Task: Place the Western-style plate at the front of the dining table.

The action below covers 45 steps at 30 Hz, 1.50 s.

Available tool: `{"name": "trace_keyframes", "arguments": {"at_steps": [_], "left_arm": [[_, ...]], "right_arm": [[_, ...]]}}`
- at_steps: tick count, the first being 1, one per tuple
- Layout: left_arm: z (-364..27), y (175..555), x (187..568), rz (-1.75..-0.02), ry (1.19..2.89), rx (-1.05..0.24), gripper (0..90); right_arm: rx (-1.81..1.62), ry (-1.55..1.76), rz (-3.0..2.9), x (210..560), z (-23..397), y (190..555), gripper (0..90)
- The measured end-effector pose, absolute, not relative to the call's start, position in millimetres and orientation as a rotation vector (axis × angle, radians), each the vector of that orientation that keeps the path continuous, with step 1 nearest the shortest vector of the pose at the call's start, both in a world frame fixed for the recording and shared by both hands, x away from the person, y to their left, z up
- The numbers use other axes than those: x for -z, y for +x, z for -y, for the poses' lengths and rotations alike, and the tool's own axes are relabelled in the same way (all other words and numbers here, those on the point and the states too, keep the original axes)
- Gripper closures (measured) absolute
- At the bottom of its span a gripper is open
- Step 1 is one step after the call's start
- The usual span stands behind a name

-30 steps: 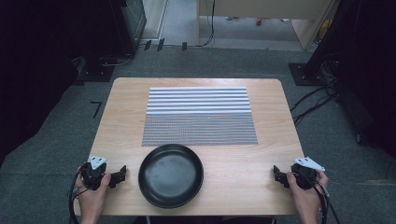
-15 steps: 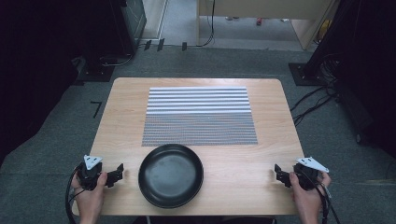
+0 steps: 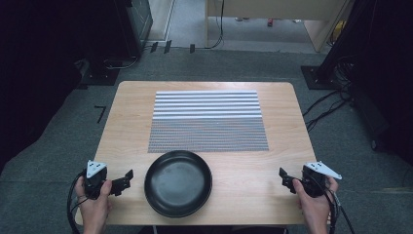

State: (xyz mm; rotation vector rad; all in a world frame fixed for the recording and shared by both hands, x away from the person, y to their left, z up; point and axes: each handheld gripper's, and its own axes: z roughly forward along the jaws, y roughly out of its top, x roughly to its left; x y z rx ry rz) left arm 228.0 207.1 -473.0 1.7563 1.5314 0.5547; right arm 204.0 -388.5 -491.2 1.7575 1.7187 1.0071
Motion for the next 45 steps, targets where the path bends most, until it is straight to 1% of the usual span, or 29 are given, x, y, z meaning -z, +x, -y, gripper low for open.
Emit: {"name": "trace_keyframes", "arguments": {"at_steps": [7,10,29,30,45], "left_arm": [[-196.3,225.8,466.2,-1.498,1.773,-0.520,3.0],[-191.3,224.5,462.3,-1.484,1.768,-0.498,3.0],[-163.5,219.1,452.9,-1.391,1.796,-0.419,3.1],[-162.0,219.0,452.6,-1.388,1.797,-0.417,4.3],[-147.9,218.4,453.3,-1.377,1.821,-0.393,5.5]], "right_arm": [[-1.045,1.721,-1.739,479.3,370.0,206.8,7.6],[-1.037,1.714,-1.739,474.1,358.3,209.8,13.5],[-1.095,1.653,-1.827,461.0,306.5,224.3,14.2],[-1.098,1.654,-1.832,460.7,303.3,225.0,14.3],[-1.139,1.611,-1.895,455.4,263.4,232.3,15.5]]}}
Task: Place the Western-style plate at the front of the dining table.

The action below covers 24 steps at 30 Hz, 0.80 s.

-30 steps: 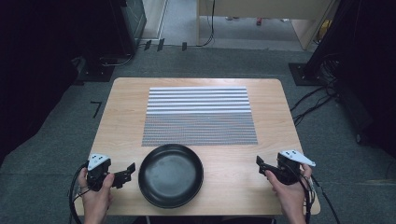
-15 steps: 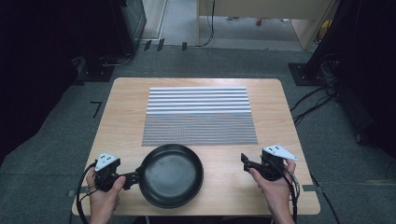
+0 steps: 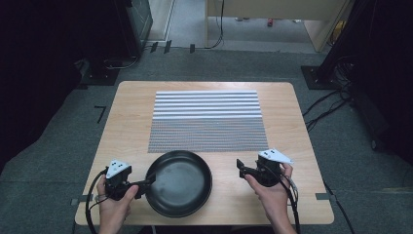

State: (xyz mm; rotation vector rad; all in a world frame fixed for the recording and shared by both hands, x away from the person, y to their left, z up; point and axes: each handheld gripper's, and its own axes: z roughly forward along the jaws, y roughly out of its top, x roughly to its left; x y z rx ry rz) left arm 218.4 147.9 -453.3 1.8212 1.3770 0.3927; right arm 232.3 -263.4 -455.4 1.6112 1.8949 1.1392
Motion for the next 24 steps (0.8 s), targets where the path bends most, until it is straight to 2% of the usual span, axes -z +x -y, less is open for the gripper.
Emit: {"name": "trace_keyframes", "arguments": {"at_steps": [4,7,10,14,15,16,22,24], "left_arm": [[-144.4,218.2,454.4,-1.363,1.841,-0.381,6.6],[-142.8,217.8,454.8,-1.370,1.842,-0.392,13.4],[-141.9,218.0,455.7,-1.367,1.852,-0.383,15.5],[-141.7,217.2,455.2,-1.361,1.854,-0.387,24.9],[-142.1,217.1,455.2,-1.361,1.856,-0.386,29.7],[-142.3,217.2,455.7,-1.360,1.855,-0.385,29.7],[-145.6,218.3,459.7,-1.370,1.867,-0.343,44.6],[-147.0,218.7,460.8,-1.368,1.869,-0.318,50.5]], "right_arm": [[-1.151,1.592,-1.917,454.5,251.9,233.7,15.9],[-1.156,1.575,-1.930,453.9,243.7,234.4,17.1],[-1.172,1.564,-1.945,453.2,235.4,234.6,19.0],[-1.198,1.530,-1.979,453.3,223.8,234.1,22.5],[-1.208,1.522,-1.992,454.9,218.5,234.6,24.2],[-1.208,1.522,-1.992,454.9,218.5,234.6,24.2],[-1.237,1.452,-2.023,462.7,206.1,235.9,35.3],[-1.259,1.438,-2.046,466.9,204.6,236.5,42.5]]}}
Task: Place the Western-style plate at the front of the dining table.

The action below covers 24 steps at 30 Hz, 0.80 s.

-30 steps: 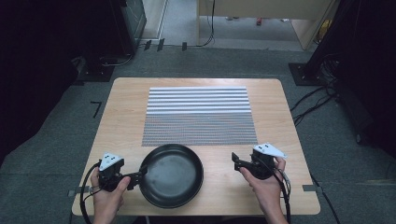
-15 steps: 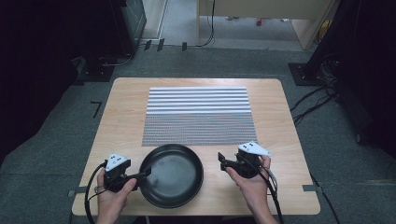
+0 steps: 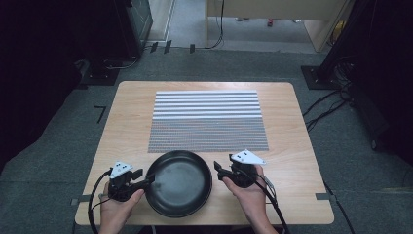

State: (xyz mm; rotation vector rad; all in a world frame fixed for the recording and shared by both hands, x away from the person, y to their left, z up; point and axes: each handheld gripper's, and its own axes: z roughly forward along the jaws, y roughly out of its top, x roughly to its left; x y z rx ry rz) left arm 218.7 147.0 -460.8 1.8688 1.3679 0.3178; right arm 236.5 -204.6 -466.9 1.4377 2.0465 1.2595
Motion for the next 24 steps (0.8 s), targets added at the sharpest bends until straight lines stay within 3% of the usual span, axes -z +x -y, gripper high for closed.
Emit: {"name": "trace_keyframes", "arguments": {"at_steps": [1,12,20,24], "left_arm": [[-147.7,218.8,461.2,-1.366,1.867,-0.302,56.9],[-152.7,219.3,463.5,-1.352,1.869,-0.234,73.6],[-159.2,217.7,460.5,-1.365,1.839,-0.245,66.3],[-157.5,220.7,466.9,-1.374,1.872,-0.225,66.8]], "right_arm": [[-1.298,1.431,-2.096,471.8,203.5,237.5,47.8],[-1.405,1.441,-2.187,485.8,192.1,230.9,64.4],[-1.480,1.475,-2.211,498.2,199.2,229.3,66.1],[-1.545,1.518,-2.215,502.5,202.1,230.0,68.4]]}}
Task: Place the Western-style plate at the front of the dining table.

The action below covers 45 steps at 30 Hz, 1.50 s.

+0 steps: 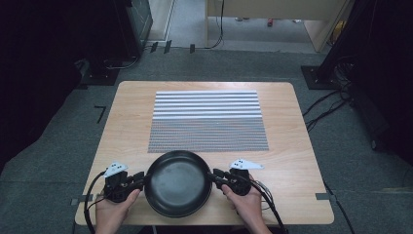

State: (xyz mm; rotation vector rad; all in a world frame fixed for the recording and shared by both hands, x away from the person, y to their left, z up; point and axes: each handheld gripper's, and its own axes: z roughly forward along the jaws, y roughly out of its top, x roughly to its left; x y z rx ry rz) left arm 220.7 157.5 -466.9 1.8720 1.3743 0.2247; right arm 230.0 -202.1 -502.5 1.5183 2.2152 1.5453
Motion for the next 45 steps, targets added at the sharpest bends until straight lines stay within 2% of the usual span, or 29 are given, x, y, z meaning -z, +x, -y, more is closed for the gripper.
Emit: {"name": "trace_keyframes", "arguments": {"at_steps": [9,20,25,31,37,41,45], "left_arm": [[-155.3,219.1,467.3,-1.351,1.884,-0.249,79.1],[-153.2,220.7,471.1,-1.367,1.899,-0.248,78.9],[-151.8,221.4,473.1,-1.359,1.895,-0.206,79.0],[-146.7,222.0,475.3,-1.348,1.899,-0.173,78.7],[-140.9,223.1,479.7,-1.340,1.894,-0.108,74.3],[-140.7,226.7,486.5,-1.331,1.868,0.000,63.6],[-139.9,227.8,487.6,-1.325,1.865,0.011,60.1]], "right_arm": [[-1.569,1.541,-2.223,508.3,199.8,229.4,69.3],[-1.660,1.682,-2.142,510.3,205.2,228.4,75.0],[-1.729,1.844,-2.024,509.4,209.3,226.6,80.0],[-1.739,1.887,-1.976,504.6,215.0,226.0,81.4],[-1.709,1.853,-1.971,493.7,221.5,224.6,82.4],[-1.679,1.807,-1.994,489.8,222.0,223.3,82.4],[-1.648,1.802,-2.017,487.3,222.3,221.3,81.8]]}}
